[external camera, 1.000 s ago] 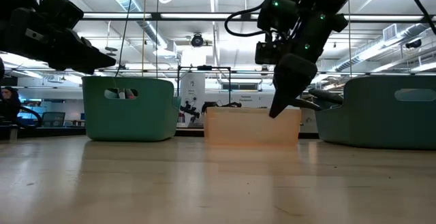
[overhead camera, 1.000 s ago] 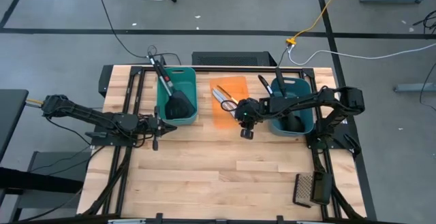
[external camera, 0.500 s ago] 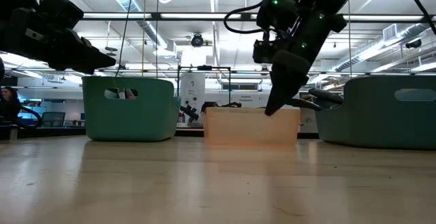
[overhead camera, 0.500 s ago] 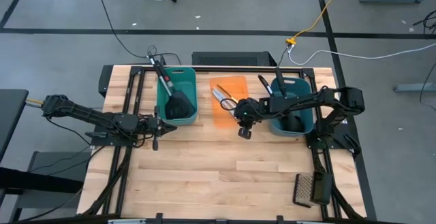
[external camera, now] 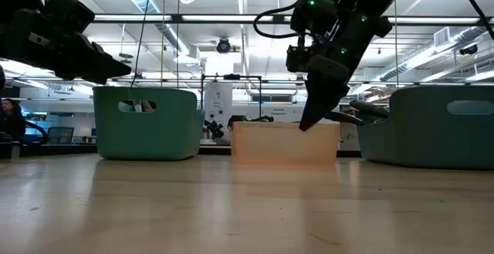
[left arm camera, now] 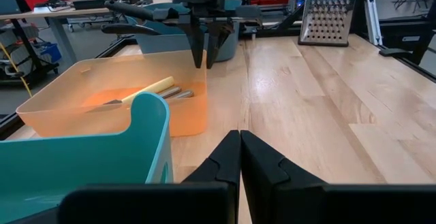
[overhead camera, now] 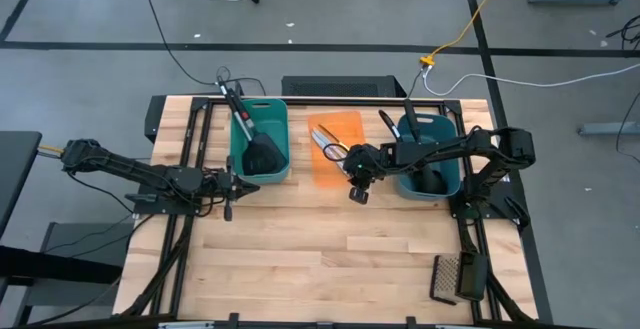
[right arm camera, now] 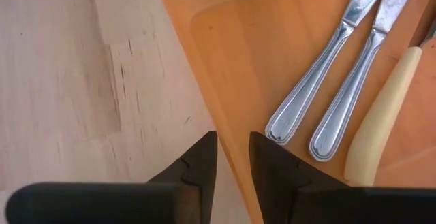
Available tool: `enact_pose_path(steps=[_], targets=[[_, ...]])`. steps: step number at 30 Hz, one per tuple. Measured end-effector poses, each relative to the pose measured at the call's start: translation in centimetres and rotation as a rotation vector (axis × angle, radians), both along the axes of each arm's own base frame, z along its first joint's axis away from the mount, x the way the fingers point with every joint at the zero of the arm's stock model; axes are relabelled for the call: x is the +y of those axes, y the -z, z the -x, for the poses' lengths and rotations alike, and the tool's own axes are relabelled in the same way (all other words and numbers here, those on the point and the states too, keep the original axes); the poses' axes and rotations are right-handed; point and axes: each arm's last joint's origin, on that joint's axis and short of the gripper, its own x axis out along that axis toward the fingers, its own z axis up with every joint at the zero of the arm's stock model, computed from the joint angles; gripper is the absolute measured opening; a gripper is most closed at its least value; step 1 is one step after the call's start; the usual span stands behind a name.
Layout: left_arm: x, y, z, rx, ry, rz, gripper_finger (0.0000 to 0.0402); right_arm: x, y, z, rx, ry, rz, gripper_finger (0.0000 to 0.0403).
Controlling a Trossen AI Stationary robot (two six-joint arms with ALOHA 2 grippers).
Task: Pick & Place Kitchen Items
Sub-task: Adjust the orange bin
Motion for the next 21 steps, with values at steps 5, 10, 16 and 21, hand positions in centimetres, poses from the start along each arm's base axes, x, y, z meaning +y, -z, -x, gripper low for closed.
enact_pose_path(steps=[5,10,16,21], targets=[[0.0,0.0,0.0,0.0,0.0,0.0,0.0014,0.01,0.06,0.1,0.009,0.027,-0.015,0.0091],[0.0,0.0,0.0,0.0,0.0,0.0,0.0014,-0.03,0.19,0.31,0.036,0.039,0.001,0.0084],[0.0,-0.01,0.0,0.0,0.0,0.0,0.0014,-0.1,0.17,0.29,0.035,0.048,0.021,0.0055],[0.01,0.0,0.0,0.0,-0.002,-0.005,0.0014,-0.11,0.16,0.27,0.032,0.049,0.024,0.0038]])
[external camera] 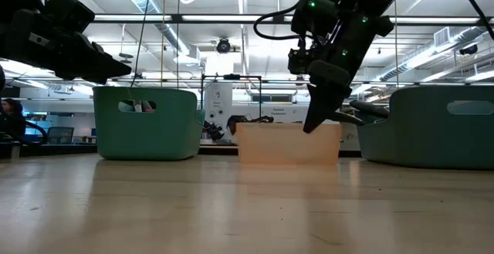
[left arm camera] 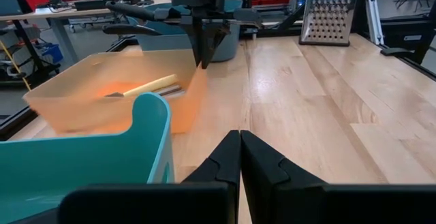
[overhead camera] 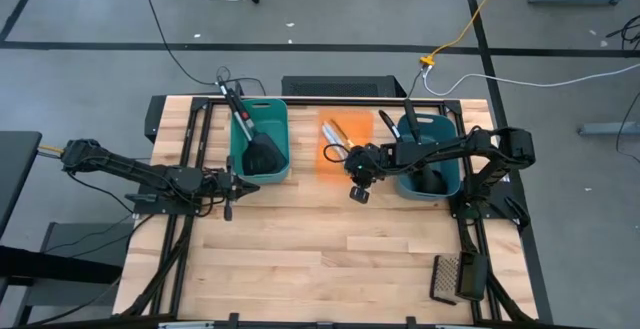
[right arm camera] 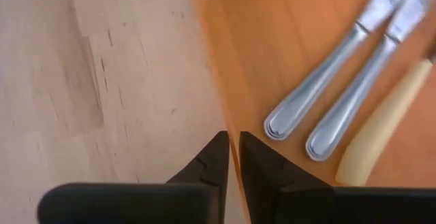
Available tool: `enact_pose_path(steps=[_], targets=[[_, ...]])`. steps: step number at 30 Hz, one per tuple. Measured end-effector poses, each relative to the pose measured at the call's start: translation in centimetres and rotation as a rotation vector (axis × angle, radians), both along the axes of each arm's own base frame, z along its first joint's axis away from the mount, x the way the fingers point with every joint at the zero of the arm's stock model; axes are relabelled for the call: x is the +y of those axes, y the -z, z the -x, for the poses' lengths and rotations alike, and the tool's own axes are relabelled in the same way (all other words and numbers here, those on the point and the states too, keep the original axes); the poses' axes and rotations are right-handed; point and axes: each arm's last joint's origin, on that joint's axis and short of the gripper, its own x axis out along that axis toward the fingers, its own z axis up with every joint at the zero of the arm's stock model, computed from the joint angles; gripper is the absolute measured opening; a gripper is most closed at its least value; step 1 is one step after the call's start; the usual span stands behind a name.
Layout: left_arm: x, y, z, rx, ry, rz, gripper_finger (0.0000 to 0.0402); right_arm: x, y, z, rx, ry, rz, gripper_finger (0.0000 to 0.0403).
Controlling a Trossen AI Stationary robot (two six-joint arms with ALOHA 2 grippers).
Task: Pick & Place Kitchen Items
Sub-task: Adjust the orange bin
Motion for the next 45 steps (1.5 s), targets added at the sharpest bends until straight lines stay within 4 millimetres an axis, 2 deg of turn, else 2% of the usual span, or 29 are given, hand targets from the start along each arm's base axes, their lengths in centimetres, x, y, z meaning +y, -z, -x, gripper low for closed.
enact_pose_path(steps=[8,31,37,45], targets=[[0.0,0.0,0.0,0.0,-0.001,0.0,0.0014,0.0,0.0,0.0,0.0,-0.01,-0.012,0.0036],[0.0,0.0,0.0,-0.001,-0.002,0.006,0.0014,-0.4,0.5,1.2,0.155,-0.269,0.076,0.0031],[0.0,0.0,0.0,-0.001,-0.002,0.007,0.0014,-0.7,0.5,1.2,0.152,-0.266,0.07,0.0012],[0.0,0.0,0.0,0.0,-0.002,0.007,0.0014,-1.3,0.5,1.3,0.156,-0.26,0.063,0.0017]])
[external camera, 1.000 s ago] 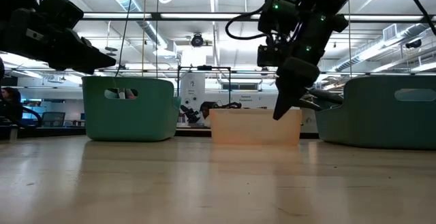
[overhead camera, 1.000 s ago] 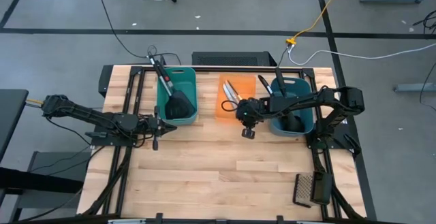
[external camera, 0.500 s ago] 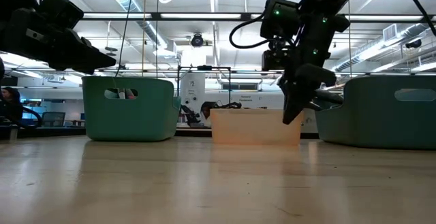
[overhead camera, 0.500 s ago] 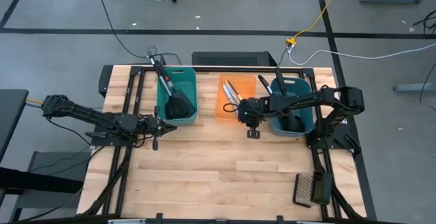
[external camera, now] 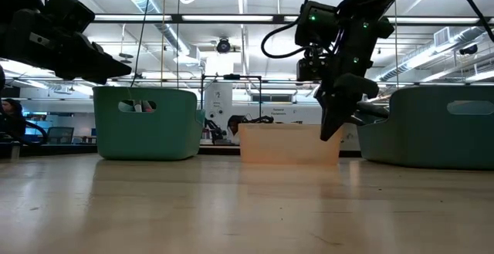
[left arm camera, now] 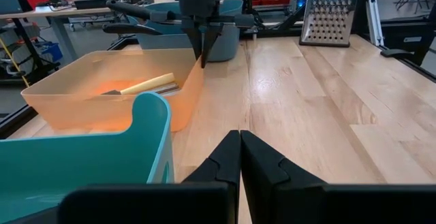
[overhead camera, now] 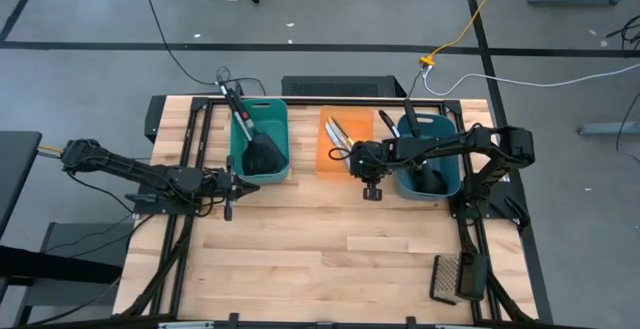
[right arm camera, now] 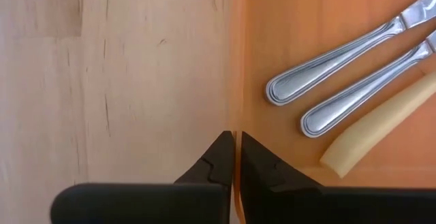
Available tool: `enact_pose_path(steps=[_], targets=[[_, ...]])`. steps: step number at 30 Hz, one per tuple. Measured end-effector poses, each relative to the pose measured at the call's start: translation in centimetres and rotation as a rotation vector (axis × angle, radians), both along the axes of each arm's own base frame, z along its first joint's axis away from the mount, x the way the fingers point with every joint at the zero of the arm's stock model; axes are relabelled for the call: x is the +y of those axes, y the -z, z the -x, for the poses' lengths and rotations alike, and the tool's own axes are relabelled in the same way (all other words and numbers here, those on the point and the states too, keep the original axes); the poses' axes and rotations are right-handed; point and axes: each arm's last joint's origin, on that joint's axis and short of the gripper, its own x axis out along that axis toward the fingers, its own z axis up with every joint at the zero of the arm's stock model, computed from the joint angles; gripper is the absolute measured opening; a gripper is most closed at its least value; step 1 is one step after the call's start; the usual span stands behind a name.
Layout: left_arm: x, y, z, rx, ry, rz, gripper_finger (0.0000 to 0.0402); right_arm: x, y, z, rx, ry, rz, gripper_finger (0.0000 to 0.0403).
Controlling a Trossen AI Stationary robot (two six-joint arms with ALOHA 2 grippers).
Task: Pick & Place Kitchen Items
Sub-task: Adjust the orange bin
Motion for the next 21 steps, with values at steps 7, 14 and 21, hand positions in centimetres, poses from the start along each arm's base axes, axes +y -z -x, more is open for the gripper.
enact_pose_path(steps=[7,14,21], targets=[[0.0,0.0,0.0,0.0,0.0,0.0,0.0014,0.0,0.0,-0.1,-0.012,0.003,0.004,0.0021],[0.0,-0.2,0.0,-0.01,0.004,-0.021,0.0014,0.2,-1.2,-0.5,-0.111,0.012,-0.014,0.0055],[0.0,-1.2,-0.2,-0.037,0.006,-0.025,0.0014,0.5,-3.2,0.1,-0.186,0.021,-0.039,0.0106]])
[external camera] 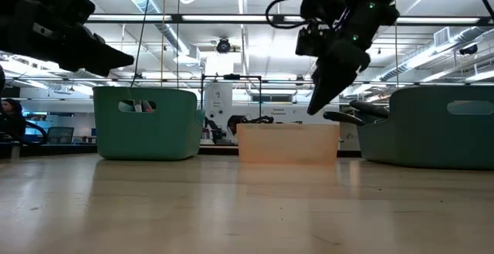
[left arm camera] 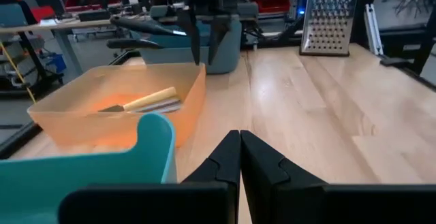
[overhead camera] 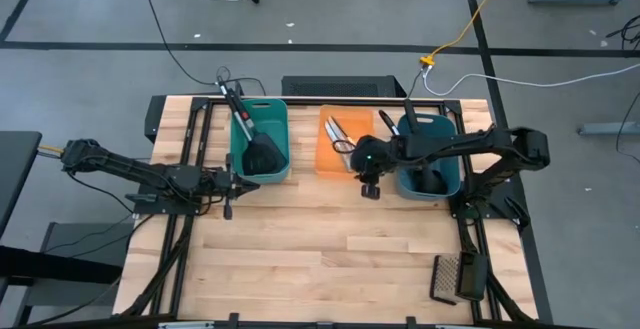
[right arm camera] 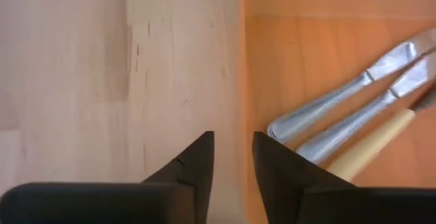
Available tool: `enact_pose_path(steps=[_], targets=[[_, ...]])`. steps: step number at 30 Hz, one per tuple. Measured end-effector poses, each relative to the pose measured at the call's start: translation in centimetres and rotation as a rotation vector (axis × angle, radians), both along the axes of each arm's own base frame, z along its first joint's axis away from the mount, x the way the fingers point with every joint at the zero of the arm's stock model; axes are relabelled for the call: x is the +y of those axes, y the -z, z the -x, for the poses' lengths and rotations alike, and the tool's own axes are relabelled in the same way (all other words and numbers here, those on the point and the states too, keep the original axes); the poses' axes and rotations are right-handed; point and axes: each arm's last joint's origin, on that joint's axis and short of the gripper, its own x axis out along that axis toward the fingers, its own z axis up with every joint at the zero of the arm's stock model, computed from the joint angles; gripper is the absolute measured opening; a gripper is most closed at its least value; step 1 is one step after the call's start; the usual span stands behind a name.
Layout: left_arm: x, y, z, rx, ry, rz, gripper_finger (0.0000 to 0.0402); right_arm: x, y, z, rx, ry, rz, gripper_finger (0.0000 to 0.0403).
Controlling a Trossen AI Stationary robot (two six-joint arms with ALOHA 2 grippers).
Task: Pick & Place Kitchen Items
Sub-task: Adjust the orange bin, then return to Home Position
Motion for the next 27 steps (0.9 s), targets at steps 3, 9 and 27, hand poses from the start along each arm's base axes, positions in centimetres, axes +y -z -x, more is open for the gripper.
enact_pose_path(steps=[3,9,27], targets=[[-0.1,-0.6,-0.1,-0.011,0.011,-0.036,0.0014,0.1,-1.2,0.7,-0.026,0.023,-0.016,0.0124],[-0.3,-3.7,-0.1,-0.024,0.021,-0.099,0.0013,1.2,-5.2,3.1,-0.143,0.003,-0.012,0.0135],[-0.4,-9.7,2.9,-0.073,0.061,-0.052,0.0004,6.3,-9.1,14.1,-0.872,-0.263,-0.112,0.0014]])
